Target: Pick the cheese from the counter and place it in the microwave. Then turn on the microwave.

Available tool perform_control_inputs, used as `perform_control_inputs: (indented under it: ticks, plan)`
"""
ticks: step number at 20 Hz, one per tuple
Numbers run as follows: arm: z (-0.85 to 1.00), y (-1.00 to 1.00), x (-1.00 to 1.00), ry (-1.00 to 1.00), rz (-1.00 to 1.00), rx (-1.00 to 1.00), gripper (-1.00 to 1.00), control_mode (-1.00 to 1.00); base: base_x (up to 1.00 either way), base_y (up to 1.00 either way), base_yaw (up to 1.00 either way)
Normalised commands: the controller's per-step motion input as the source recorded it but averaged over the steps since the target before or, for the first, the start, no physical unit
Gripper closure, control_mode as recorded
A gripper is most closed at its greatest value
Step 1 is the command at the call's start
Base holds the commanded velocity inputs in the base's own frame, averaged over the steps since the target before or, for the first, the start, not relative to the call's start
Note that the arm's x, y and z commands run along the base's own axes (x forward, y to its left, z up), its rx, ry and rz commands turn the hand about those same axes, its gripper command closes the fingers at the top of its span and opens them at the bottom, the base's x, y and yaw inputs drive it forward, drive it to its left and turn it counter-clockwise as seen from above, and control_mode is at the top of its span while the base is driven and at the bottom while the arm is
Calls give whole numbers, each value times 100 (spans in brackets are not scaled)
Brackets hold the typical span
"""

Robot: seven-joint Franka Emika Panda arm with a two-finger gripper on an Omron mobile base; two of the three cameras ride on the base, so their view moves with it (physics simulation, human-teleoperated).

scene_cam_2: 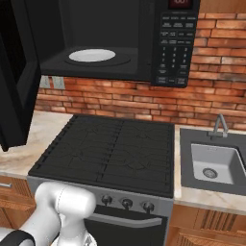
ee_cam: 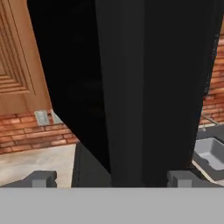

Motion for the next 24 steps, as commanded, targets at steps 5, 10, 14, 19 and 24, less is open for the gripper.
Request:
perform_control_inputs:
  ticks: [5,10,14,19,24]
  plan:
    - [22,-71,-39,18,5,12,-100,-100,0,0,0]
    - [11,-92,-14,19,3,18,-100,-100,0,0,0]
    - [2,-90,10,16,3,20,-100,-100,0,0,0]
    - [-6,-78,16,4,5,27,-100,-100,0,0,0]
    - [-33,-48,17,0,8,34,-100,-100,0,0,0]
